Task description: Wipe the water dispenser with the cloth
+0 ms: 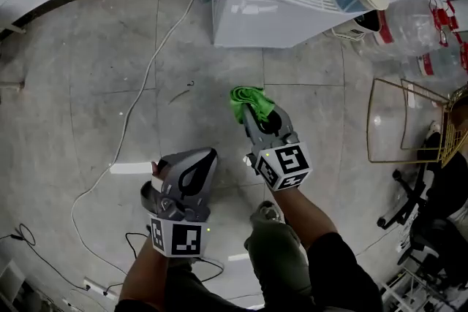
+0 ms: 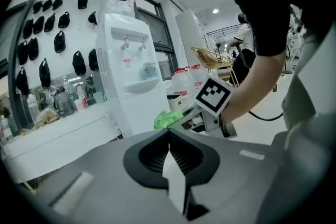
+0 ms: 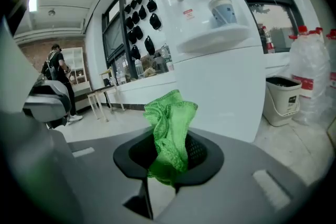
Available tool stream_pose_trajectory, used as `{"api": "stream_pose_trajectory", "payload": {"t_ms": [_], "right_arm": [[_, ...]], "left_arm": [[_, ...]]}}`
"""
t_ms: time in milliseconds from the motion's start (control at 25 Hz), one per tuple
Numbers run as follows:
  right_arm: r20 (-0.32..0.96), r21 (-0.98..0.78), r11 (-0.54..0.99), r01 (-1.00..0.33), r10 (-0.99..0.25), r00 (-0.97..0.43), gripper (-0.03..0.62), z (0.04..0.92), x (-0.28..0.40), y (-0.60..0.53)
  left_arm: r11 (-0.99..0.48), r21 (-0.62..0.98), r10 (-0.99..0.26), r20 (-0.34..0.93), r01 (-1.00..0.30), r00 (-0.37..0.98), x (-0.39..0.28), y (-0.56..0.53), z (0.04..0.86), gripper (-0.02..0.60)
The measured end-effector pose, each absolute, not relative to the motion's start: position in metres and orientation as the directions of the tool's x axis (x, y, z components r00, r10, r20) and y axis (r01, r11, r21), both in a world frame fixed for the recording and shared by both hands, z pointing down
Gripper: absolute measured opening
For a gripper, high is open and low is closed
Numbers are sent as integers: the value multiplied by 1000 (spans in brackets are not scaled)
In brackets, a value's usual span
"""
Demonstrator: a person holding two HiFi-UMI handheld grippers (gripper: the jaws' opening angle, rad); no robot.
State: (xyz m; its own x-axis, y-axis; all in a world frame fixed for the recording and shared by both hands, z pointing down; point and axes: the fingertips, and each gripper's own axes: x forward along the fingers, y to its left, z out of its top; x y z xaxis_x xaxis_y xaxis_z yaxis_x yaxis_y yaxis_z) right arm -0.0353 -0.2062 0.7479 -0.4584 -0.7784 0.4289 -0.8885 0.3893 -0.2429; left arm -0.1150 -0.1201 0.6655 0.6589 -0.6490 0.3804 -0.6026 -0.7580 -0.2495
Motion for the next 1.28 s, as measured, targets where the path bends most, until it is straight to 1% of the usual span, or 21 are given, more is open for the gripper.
{"api": "stream_pose_trajectory", "payload": {"t_ms": [120, 280, 360, 480, 640, 840, 920, 1040, 1280], "right_arm": [[495, -224, 356, -907, -760, -421, 94, 730, -21, -174], [565, -232, 302, -925, -732, -381, 94, 683, 1, -125], [574, -251, 283, -926, -727, -377, 94, 654, 3, -107], [588, -233, 319, -919, -706, -395, 94, 603, 2, -88], [573, -271, 381, -884, -674, -466, 94, 528, -7, -66], [519, -278, 505, -817, -636, -570, 94, 460, -35, -58], [502, -265, 517, -814, -646, -575, 94, 431, -37, -56], [479, -275, 491, -827, -675, -561, 94, 381, -31, -58], [429, -232, 474, -850, -734, -526, 94, 292, -4, -52]], "left_arm": [[-731, -212, -675, 364, -649, 642, -120, -106, 662, 3], [-641, -195, -758, 316, -742, 571, -117, -97, 625, 3], [-626, -184, -766, 326, -758, 554, -115, -93, 604, 3], [-628, -141, -757, 339, -766, 559, -110, -81, 564, 3], [-618, -106, -749, 380, -779, 543, -112, -62, 505, 3], [-628, -113, -746, 370, -770, 554, -111, -58, 441, 3], [-597, -103, -767, 365, -796, 528, -116, -59, 407, 3], [-556, -84, -792, 355, -827, 496, -123, -63, 352, 3], [-579, -121, -792, 319, -806, 521, -113, -49, 264, 3]]}}
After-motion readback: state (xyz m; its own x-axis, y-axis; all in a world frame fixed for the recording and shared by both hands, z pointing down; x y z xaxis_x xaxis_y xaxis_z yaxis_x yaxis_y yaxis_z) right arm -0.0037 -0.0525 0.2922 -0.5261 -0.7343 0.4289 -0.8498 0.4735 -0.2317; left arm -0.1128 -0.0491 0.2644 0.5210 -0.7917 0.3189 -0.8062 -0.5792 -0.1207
